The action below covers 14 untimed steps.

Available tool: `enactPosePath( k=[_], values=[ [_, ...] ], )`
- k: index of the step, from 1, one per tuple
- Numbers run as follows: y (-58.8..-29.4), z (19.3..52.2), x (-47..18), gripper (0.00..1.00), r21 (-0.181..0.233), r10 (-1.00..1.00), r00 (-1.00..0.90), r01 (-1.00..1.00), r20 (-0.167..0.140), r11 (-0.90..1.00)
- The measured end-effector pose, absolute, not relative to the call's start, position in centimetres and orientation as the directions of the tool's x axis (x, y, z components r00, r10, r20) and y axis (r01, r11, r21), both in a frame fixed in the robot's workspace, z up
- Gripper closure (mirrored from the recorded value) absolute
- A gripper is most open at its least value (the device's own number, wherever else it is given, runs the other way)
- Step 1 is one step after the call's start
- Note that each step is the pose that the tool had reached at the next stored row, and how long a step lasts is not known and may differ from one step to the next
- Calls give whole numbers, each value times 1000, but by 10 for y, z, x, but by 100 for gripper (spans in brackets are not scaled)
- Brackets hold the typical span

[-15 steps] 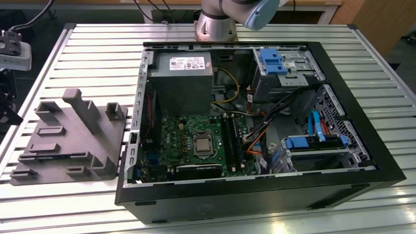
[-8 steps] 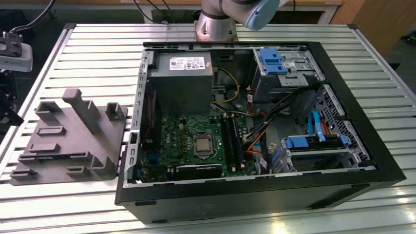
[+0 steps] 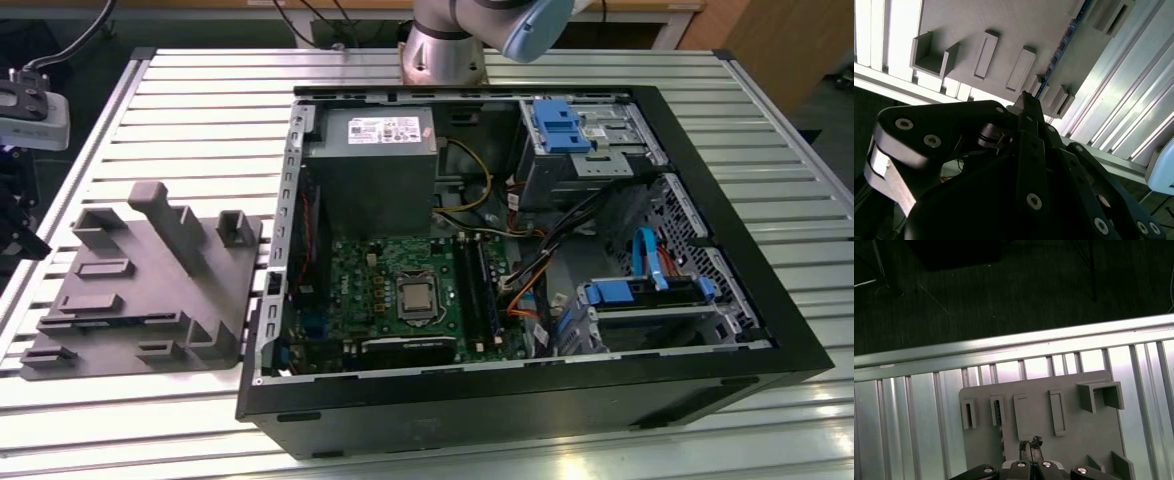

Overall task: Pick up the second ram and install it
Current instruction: 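Pick up the second ram and move it above second insertion slot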

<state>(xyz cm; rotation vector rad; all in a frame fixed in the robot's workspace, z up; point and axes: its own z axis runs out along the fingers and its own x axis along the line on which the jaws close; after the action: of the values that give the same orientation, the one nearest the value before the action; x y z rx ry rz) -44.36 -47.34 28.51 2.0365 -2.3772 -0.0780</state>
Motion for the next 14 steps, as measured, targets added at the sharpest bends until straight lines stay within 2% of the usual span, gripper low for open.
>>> enactPosePath(
  k=[14],
  values=[
    [-475, 279, -439, 89, 45, -988, -154, -987, -24, 152]
  ],
)
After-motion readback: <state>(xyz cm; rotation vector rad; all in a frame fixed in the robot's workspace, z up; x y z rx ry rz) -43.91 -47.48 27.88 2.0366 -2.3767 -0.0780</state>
